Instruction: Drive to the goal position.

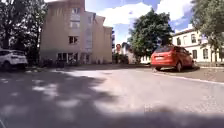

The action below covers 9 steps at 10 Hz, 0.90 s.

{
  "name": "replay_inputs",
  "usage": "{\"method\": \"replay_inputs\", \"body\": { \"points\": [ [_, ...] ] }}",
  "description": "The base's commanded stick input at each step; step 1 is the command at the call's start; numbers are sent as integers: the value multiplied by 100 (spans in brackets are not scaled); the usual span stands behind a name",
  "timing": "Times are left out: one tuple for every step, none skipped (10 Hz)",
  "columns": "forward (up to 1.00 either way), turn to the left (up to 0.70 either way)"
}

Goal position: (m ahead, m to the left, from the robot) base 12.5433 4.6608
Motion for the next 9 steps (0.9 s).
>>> {"method": "replay_inputs", "body": {
  "points": [
    [85, 0],
    [85, 0],
    [85, 0],
    [85, 0],
    [85, 0],
    [85, 0],
    [85, 0],
    [85, 0],
    [85, 0]
  ]
}}
